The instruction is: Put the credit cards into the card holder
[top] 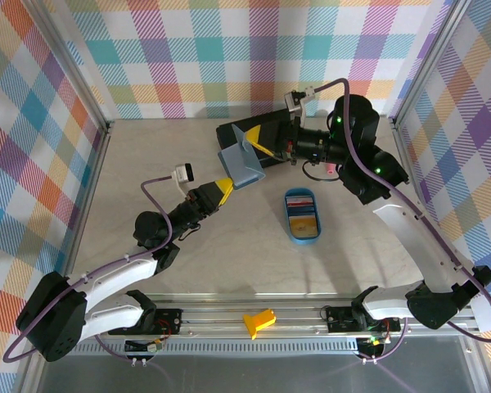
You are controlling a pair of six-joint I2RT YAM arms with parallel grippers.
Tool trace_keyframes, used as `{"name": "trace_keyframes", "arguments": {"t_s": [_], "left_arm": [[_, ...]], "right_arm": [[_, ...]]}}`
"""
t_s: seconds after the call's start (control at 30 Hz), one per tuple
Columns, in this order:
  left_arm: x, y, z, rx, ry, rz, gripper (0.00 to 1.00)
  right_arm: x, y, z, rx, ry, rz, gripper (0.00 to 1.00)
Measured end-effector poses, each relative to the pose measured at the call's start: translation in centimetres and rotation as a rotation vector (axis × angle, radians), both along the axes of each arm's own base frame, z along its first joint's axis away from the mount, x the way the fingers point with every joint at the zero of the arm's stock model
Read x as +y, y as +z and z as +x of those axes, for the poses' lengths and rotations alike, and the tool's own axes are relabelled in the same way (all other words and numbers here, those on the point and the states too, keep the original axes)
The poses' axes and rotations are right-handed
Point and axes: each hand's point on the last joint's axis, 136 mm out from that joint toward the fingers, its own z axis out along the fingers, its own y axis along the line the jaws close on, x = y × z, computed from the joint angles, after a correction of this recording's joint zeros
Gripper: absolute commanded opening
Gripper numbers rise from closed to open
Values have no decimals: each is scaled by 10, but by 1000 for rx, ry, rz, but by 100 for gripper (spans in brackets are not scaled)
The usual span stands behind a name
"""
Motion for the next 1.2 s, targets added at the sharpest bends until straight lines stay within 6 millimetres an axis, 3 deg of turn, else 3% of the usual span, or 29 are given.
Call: {"name": "trace_keyframes", "arguments": {"t_s": [0.17,0.43,0.53,0.7,0.8,0.9,1.0,1.2], "left_arm": [[0,0,0,-8,5,5,1],[-2,-9,3,-5,36,68,0],[-4,-12,5,20,74,189,0],[6,17,3,2,167,384,0],[12,21,3,7,209,510,0],[13,5,5,35,214,659,0],[14,-24,4,45,191,807,0],[14,-64,-10,0,93,994,0]], "right_arm": [[0,0,0,-1,0,0,0],[-7,-12,3,-27,-44,-63,3],[-16,-24,7,-44,-83,-118,16],[-35,-59,15,-73,-139,-239,60],[-47,-90,20,-73,-152,-317,70],[-58,-120,24,-55,-144,-370,73],[-63,-143,24,-46,-105,-388,76],[-60,-159,23,-87,-25,-390,79]]}}
